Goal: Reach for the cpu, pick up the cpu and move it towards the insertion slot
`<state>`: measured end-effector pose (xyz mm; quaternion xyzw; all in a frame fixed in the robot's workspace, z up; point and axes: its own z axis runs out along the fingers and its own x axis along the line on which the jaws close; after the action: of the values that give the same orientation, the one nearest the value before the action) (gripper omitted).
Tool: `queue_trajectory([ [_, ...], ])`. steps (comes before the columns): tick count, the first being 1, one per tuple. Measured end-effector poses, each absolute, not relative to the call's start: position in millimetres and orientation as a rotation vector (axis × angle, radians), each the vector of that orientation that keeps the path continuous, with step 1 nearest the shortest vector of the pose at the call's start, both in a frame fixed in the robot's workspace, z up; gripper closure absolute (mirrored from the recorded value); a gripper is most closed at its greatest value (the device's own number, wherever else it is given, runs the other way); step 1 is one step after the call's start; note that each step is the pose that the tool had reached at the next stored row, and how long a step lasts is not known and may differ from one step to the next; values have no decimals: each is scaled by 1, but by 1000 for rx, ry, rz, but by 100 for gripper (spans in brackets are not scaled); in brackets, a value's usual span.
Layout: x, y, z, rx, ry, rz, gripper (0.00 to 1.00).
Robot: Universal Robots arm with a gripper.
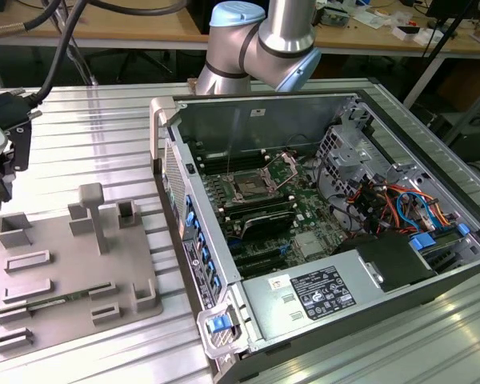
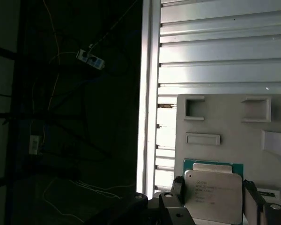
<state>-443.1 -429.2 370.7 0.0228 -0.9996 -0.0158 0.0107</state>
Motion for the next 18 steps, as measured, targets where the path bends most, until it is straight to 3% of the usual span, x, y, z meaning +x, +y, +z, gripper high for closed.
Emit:
queue_trajectory([
  [18,-443,-429,380,71,-3118,-54,45],
])
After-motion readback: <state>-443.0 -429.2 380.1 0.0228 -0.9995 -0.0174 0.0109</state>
